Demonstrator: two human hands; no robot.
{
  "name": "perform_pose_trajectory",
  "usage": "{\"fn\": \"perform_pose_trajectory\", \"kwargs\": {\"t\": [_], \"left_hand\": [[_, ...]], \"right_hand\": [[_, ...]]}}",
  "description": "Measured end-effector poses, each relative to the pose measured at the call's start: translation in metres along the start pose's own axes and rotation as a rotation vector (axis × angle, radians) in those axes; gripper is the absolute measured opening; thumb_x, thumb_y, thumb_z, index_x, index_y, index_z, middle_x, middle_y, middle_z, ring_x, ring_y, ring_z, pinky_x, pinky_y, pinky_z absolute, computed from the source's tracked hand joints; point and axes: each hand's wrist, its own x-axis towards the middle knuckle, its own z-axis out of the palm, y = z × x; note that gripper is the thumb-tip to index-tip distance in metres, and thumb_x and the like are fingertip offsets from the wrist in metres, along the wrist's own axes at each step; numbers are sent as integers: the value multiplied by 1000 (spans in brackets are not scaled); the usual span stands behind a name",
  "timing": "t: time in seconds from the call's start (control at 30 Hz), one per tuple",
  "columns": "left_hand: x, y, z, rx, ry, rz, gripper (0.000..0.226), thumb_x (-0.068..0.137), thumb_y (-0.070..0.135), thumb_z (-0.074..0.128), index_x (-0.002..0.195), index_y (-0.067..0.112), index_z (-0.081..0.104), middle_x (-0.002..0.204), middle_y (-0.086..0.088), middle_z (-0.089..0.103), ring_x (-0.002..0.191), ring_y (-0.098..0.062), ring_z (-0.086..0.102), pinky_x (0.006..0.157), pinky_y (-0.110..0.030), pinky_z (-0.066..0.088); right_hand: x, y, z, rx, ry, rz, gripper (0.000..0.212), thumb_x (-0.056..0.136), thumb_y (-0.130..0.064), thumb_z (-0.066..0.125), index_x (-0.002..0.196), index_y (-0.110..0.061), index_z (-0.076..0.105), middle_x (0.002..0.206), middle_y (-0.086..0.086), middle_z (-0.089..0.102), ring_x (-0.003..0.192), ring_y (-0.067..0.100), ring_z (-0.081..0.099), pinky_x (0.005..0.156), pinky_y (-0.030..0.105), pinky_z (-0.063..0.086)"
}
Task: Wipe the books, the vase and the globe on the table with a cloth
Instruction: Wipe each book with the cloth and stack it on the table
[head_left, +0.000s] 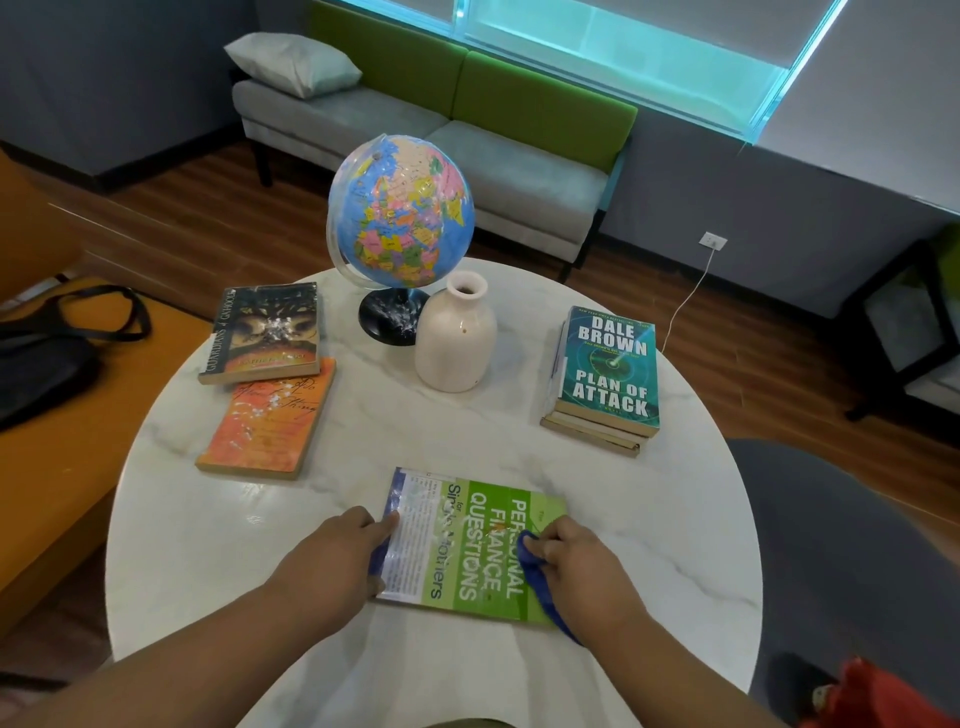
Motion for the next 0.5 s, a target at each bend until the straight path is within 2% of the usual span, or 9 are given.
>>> {"fn": "perform_pose_trajectory", "kwargs": {"t": [0.07, 0.1, 0.17, 0.23, 0.27, 0.33, 0.4, 0.43, 0.5], "left_hand": [[0, 0, 0, 5, 0, 0, 74, 91, 36, 59, 153, 28, 18, 129, 7, 43, 117, -10, 46, 95, -20, 41], [0, 0, 1, 9, 0, 0, 74, 91, 37, 58, 153, 28, 17, 129, 8, 43, 117, -9, 46, 95, -19, 41], [0, 0, 1, 3, 1, -1, 74, 92, 37, 58, 153, 28, 17, 128, 8, 43, 116, -9, 46, 96, -19, 41], [0, 0, 0, -2, 3, -2, 74, 92, 37, 58, 153, 29, 17, 128, 8, 43, 115, -8, 46, 96, -19, 42], [0, 0, 0, -1, 5, -3, 74, 92, 37, 58, 153, 29, 17, 128, 8, 43, 115, -9, 46, 95, -19, 42], [0, 0, 0, 0, 3, -8, 74, 91, 37, 58, 153, 29, 17, 128, 8, 43, 115, -9, 46, 95, -20, 42], [0, 0, 0, 4, 1, -7, 74, 91, 37, 58, 153, 29, 17, 127, 8, 43, 115, -9, 46, 94, -20, 43], [0, 0, 0, 6, 1, -4, 74, 91, 37, 57, 153, 29, 17, 127, 8, 43, 115, -8, 46, 94, -20, 42], [0, -1, -1, -2, 0, -3, 73, 91, 38, 58, 153, 29, 18, 126, 8, 44, 114, -8, 46, 94, -19, 42]], "right_hand": [[-1, -9, 0, 72, -45, 17, 13, 92, -14, 54, 93, -19, 67, 89, 9, 60, 74, 19, 51, 69, 28, 40], [-3, -9, 3, -6, -59, -55, 16, 93, -14, 52, 101, -17, 66, 96, 9, 59, 79, 19, 50, 72, 26, 40], [-8, -5, 6, 26, -130, -64, 11, 92, -26, 58, 86, -19, 64, 82, 10, 62, 69, 19, 53, 66, 30, 40], [1, 1, 2, -23, -9, -82, 22, 86, -33, 65, 72, -18, 59, 63, 6, 59, 61, 20, 54, 64, 39, 40], [5, 1, -1, 11, -3, -49, 22, 87, -30, 66, 69, -18, 58, 60, 3, 57, 60, 19, 54, 64, 39, 40], [8, -8, -2, 135, -10, 47, 11, 91, -20, 60, 81, -16, 62, 72, 4, 59, 65, 18, 53, 64, 32, 39], [5, -15, 3, 65, -84, 20, 9, 94, -17, 55, 94, -12, 62, 87, 7, 59, 71, 20, 52, 65, 28, 37], [1, -13, 5, 68, -139, 11, 12, 93, -19, 58, 88, -9, 60, 81, 11, 58, 66, 22, 51, 60, 30, 37], [3, -13, -2, 91, -58, -6, 21, 92, -20, 62, 80, -4, 54, 64, 14, 52, 55, 24, 46, 51, 33, 32]]}}
